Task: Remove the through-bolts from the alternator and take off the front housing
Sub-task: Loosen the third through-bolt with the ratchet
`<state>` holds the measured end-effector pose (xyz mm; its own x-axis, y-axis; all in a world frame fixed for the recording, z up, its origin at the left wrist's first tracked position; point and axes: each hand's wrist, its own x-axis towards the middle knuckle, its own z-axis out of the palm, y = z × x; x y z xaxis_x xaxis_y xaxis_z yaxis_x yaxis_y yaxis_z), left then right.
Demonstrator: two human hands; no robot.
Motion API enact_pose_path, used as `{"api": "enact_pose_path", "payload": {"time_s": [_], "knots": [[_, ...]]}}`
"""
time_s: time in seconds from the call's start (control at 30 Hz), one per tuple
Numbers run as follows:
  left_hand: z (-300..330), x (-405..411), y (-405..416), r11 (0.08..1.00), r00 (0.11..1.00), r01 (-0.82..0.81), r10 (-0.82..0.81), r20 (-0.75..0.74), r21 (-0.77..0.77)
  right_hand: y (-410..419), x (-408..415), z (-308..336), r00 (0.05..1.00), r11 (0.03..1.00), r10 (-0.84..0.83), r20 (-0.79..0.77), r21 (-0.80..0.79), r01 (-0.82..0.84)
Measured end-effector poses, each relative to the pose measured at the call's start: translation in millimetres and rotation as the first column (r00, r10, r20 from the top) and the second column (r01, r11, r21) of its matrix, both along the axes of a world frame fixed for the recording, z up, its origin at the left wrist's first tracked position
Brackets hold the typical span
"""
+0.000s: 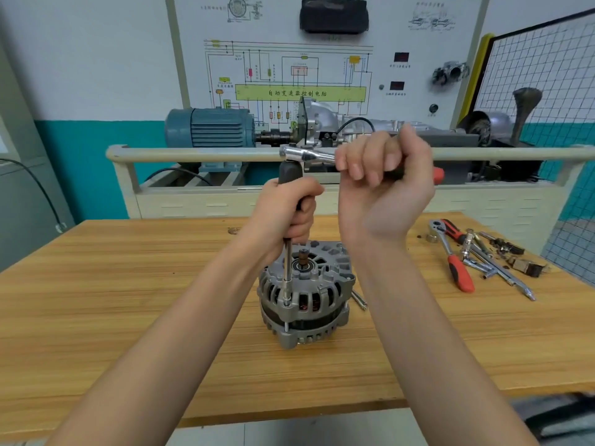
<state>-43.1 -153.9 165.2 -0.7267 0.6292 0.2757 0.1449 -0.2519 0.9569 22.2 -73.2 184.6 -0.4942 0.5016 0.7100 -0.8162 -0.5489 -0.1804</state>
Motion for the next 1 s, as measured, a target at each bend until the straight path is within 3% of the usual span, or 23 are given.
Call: {"api": "enact_pose_path", "payload": {"time_s": [0.1,0.2,0.27,0.33,0.4,0.53,0.7,0.8,0.9,1.0], "knots": [[-2,6,5,0.983,0.984,-0.176,0.175,0.008,0.054,-22,3,-5,0.909,0.89,-0.373,-0.188,0.205,0.407],[-3,7,6,0.965,0.969,-0.244,0.246,-0.012,0.098,-33,3,-4,0.838,0.801,-0.5,-0.218,0.25,0.544],[-4,4,4,0.975,0.978,-0.198,0.203,-0.039,0.1,-28,3,-2,0.897,0.874,-0.411,-0.164,0.207,0.439],[-5,0,-2,0.993,0.994,-0.072,0.08,-0.074,0.093,-16,3,1,0.978,0.969,-0.187,-0.087,0.147,0.199],[-5,-4,-10,0.991,0.992,0.104,-0.097,-0.084,0.08,-1,1,3,0.999,0.997,0.049,-0.01,0.067,-0.048],[1,-8,-18,0.95,0.949,0.309,-0.305,-0.078,0.049,15,-8,10,0.927,0.927,0.366,0.078,-0.124,-0.355],[-1,-5,-13,0.927,0.929,0.368,-0.365,-0.051,0.073,16,-12,13,0.895,0.874,0.443,0.048,-0.248,-0.418],[-1,-4,-11,0.974,0.977,0.211,-0.208,-0.044,0.081,5,-4,8,0.956,0.951,0.289,0.051,-0.134,-0.28],[-3,1,-5,0.994,0.999,-0.033,0.036,-0.032,0.104,-16,3,2,0.998,0.994,-0.059,-0.037,0.091,0.062],[-3,6,3,0.968,0.975,-0.211,0.218,-0.046,0.133,-38,5,-6,0.852,0.823,-0.461,-0.246,0.241,0.515]]}}
